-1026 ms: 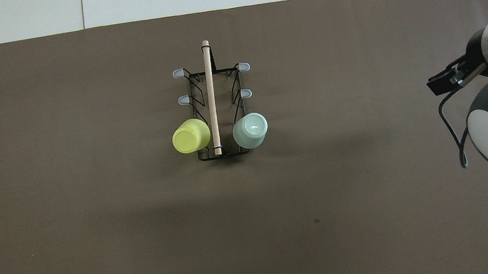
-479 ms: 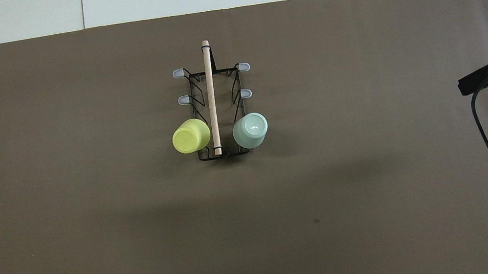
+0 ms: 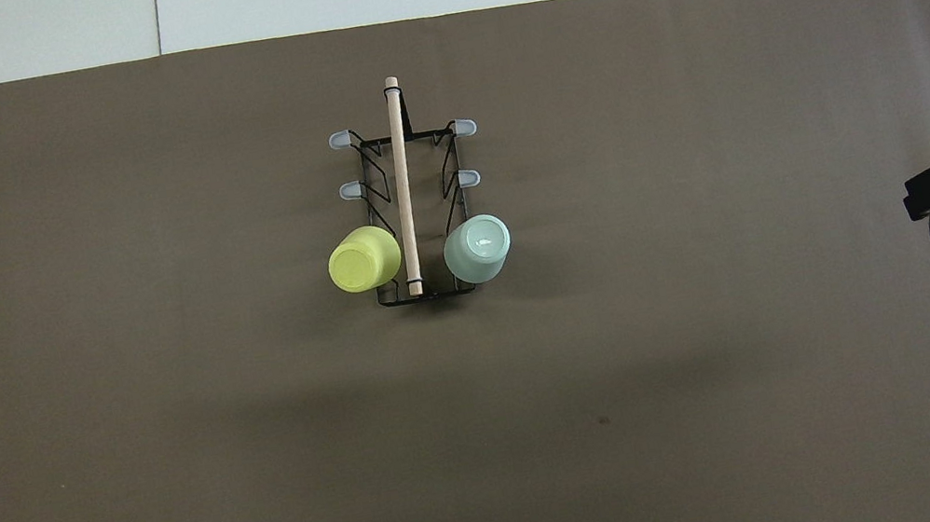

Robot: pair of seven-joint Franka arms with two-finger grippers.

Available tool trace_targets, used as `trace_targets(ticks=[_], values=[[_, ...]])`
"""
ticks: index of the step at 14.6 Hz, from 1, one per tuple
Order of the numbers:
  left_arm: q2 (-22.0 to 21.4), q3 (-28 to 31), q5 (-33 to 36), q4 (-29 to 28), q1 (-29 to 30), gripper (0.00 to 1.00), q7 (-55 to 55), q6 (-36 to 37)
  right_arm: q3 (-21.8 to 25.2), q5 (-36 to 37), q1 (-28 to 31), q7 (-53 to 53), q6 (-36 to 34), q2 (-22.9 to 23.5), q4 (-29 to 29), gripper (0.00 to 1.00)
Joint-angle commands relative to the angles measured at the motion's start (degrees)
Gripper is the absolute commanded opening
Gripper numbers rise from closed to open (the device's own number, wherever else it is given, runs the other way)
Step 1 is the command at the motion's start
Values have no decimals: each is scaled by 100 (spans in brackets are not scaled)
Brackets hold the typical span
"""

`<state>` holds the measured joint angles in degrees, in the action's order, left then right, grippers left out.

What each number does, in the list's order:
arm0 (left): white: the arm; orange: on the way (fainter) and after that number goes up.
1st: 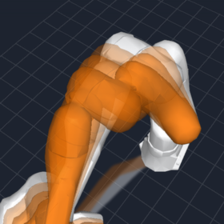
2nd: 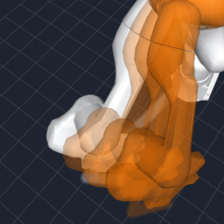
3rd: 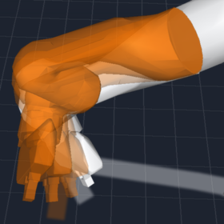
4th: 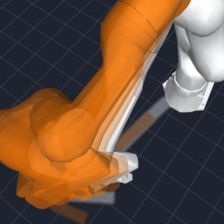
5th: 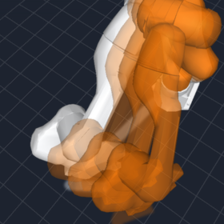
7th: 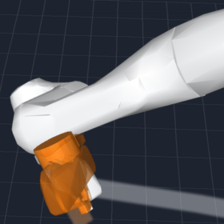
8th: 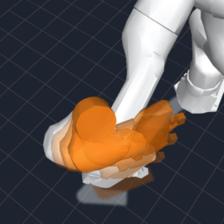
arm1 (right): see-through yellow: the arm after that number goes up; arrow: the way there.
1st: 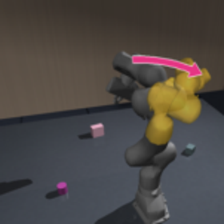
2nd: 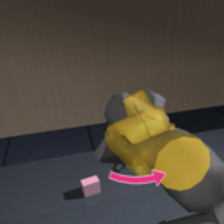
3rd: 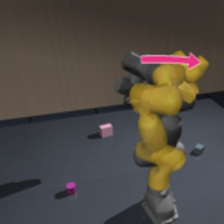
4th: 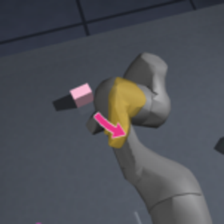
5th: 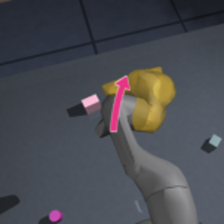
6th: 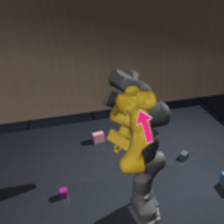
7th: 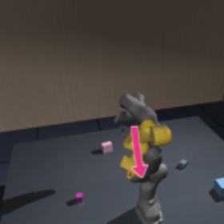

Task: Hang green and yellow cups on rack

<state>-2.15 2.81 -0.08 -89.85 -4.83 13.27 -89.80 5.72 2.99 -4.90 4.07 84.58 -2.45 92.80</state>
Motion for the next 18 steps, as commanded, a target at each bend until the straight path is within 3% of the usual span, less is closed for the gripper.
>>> trace_targets(ticks=[1, 4, 7, 15, 18], values=[[-110, -35, -9, -94, 70, 100, -53, 15, -53, -324, -37, -151, -125, -27, -139, 100], [-110, -35, -9, -103, 70, 100, -70, -11, -89, -589, -63, -987, -56, -1, -139, 100], [-119, -35, 0, -112, 70, 100, -70, -11, -89, -414, -63, -347, 120, -27, -60, 100], [-119, -35, 0, -121, 61, 100, -70, -11, -89, -378, 16, -354, -3, -36, -34, 100], [-128, -35, 0, -129, 70, 100, -70, -29, -579, -352, 577, -346, -12, -54, -42, 100]])
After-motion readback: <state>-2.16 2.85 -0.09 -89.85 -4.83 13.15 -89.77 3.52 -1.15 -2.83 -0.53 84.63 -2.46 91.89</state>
